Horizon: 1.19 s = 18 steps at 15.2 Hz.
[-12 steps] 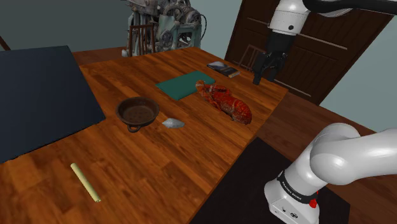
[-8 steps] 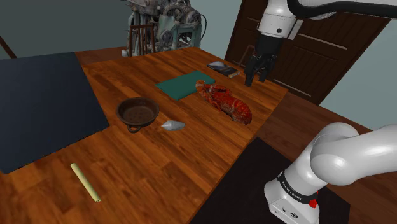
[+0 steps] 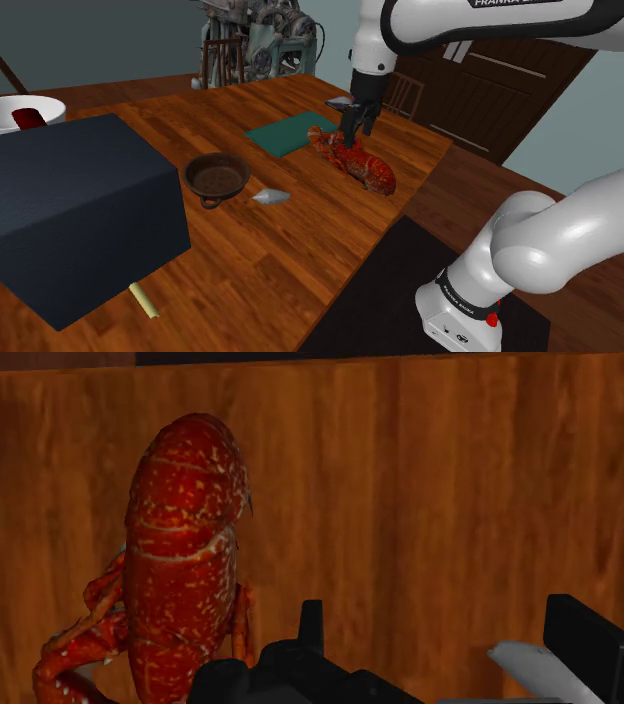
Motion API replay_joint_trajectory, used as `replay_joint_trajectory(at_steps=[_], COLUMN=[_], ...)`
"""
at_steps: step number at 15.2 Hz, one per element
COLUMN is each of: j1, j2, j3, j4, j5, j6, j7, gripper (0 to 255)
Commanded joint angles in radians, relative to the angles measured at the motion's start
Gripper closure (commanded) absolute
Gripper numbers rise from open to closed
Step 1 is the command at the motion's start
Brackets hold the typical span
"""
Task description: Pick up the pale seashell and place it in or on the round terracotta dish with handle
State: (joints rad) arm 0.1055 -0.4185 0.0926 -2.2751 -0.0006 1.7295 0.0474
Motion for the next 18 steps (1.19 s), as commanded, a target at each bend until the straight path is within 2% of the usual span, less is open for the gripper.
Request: replay_joint_trajectory(at_steps=[1, 9, 18], j1=[0.016, 0.078, 0.168], j2=[0.074, 0.346, 0.65], j3=[0.02, 0.105, 0.178], j4=[0.025, 0.156, 0.342], j5=[-0.014, -0.097, -0.244], j6=[0.044, 0.154, 0.218], j7=[-0.018, -0.058, -0.077], gripper=[0, 0, 0])
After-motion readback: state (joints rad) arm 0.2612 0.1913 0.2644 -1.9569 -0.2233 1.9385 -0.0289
